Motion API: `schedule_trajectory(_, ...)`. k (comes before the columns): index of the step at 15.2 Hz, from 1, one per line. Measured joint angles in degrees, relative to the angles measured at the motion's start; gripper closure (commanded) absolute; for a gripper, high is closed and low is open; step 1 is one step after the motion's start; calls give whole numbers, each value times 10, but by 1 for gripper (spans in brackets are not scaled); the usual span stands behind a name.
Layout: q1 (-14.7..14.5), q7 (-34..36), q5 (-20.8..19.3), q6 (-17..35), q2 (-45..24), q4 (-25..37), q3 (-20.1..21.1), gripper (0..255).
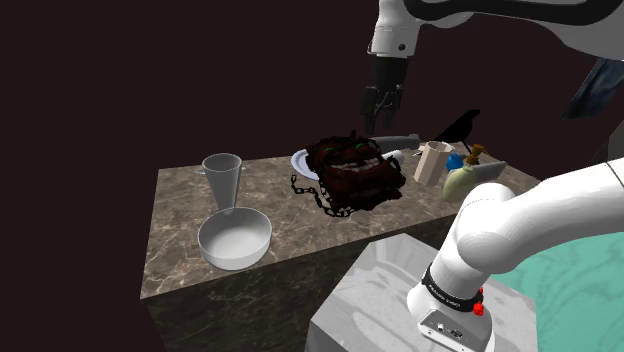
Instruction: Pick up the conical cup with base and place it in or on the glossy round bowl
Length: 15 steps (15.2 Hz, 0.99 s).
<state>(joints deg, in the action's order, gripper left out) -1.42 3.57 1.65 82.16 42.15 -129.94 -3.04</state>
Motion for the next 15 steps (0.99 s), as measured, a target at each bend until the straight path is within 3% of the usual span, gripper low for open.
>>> schedule_trajectory(4,-4,11,10,36,-27,-2,8,0)
schedule_trajectory(15,-21,54,47,212,-210,44,40,0)
